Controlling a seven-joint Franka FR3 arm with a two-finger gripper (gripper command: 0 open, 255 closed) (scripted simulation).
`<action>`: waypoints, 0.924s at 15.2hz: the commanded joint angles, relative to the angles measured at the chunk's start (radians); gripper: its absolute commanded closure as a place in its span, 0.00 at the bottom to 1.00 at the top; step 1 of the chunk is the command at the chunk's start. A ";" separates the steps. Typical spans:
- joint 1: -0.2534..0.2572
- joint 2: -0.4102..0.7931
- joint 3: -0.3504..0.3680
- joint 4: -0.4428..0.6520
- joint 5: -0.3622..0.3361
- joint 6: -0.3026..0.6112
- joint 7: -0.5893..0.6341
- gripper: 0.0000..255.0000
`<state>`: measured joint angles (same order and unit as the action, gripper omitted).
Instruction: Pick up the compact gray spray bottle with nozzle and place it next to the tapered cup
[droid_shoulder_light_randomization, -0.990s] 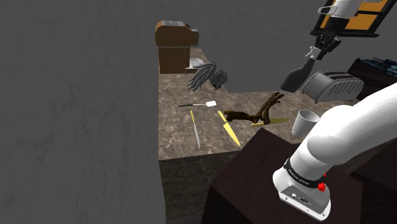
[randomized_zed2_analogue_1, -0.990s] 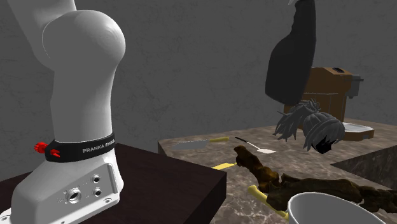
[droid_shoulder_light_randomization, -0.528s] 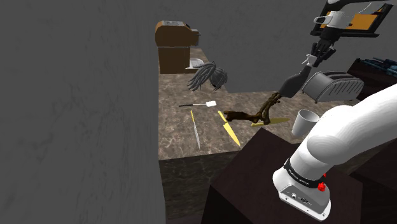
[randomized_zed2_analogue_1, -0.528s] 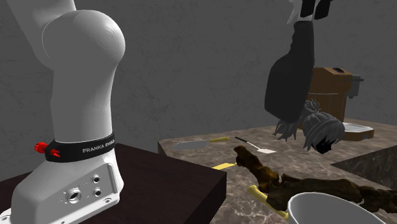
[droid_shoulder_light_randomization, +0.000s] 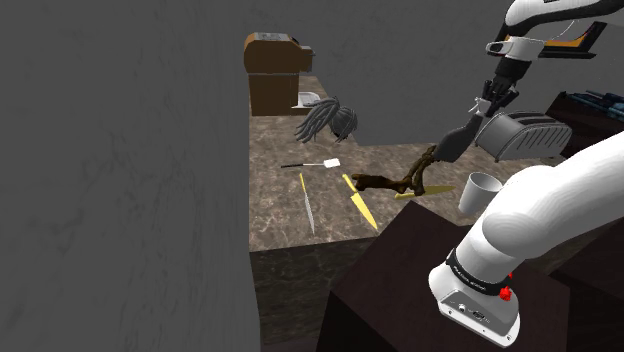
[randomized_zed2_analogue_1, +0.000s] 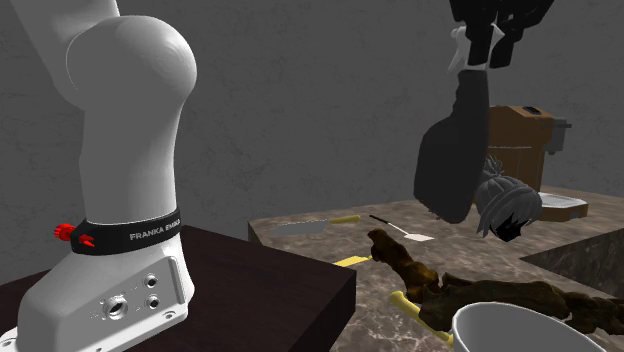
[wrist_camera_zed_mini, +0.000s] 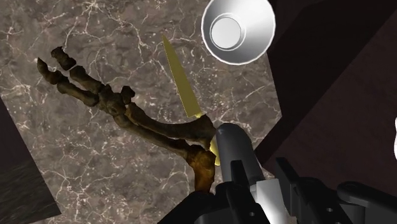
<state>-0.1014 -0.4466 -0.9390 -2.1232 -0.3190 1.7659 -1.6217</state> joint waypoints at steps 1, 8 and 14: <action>0.002 0.006 -0.013 -0.024 -0.002 0.031 -0.002 1.00; 0.010 0.029 -0.054 -0.098 -0.005 0.128 -0.009 1.00; 0.027 0.061 -0.099 -0.154 0.000 0.215 -0.022 1.00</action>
<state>-0.0752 -0.3867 -1.0344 -2.2650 -0.3183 1.9661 -1.6447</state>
